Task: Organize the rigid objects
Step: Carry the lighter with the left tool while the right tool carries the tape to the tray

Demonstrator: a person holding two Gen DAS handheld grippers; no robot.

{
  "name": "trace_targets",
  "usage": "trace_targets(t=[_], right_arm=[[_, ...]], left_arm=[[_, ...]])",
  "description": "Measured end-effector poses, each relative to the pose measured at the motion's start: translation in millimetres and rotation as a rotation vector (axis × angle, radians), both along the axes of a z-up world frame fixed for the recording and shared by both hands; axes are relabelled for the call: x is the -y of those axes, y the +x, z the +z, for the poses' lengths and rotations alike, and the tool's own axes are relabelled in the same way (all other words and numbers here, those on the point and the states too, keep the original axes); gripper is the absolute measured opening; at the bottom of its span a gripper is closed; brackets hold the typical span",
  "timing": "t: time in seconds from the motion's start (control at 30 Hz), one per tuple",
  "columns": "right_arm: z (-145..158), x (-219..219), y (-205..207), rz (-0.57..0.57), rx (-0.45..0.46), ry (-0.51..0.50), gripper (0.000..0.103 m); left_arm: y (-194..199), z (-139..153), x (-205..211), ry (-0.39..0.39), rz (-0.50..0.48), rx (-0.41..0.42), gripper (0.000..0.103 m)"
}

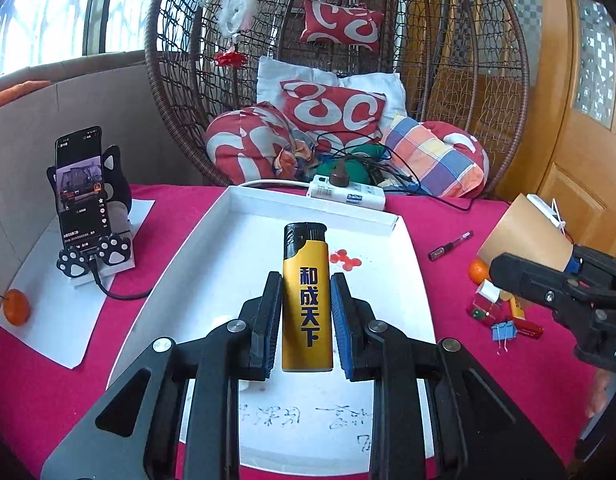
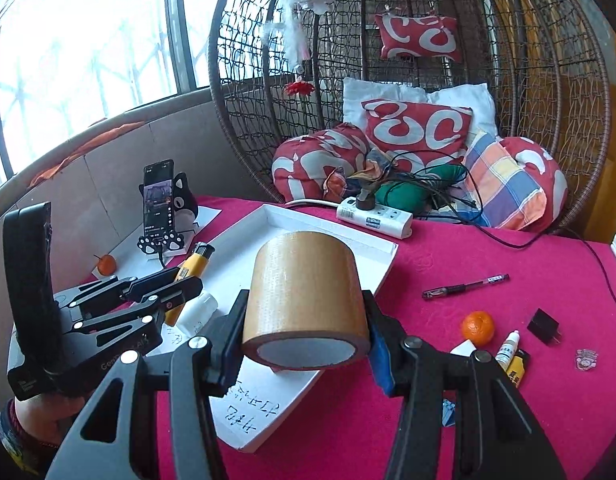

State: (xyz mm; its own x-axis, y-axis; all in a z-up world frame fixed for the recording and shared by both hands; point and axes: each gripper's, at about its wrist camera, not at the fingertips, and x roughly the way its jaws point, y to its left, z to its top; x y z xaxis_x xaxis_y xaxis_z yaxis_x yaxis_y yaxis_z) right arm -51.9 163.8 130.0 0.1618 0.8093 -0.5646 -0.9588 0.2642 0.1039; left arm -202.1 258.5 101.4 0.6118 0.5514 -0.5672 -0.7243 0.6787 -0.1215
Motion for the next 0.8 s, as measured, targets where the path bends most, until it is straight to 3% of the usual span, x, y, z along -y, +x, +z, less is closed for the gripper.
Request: trace_targets(t=[0.3,0.6,0.8], right_arm=[[-20,-46,2,-0.019,-0.008,-0.056,0.052],[-60,-80,-3,-0.020,-0.031,-0.151,0.052],[-60,-87,-7,-0.034,-0.023,-0.145,0.053]], left_arm=[[11,-3,-48,-0.047,0.058,-0.021,0.024],[20,-27,-52,-0.080,0.081,-0.068,0.024],[20,-25,-55,-0.088,0.092,-0.054,0.024]])
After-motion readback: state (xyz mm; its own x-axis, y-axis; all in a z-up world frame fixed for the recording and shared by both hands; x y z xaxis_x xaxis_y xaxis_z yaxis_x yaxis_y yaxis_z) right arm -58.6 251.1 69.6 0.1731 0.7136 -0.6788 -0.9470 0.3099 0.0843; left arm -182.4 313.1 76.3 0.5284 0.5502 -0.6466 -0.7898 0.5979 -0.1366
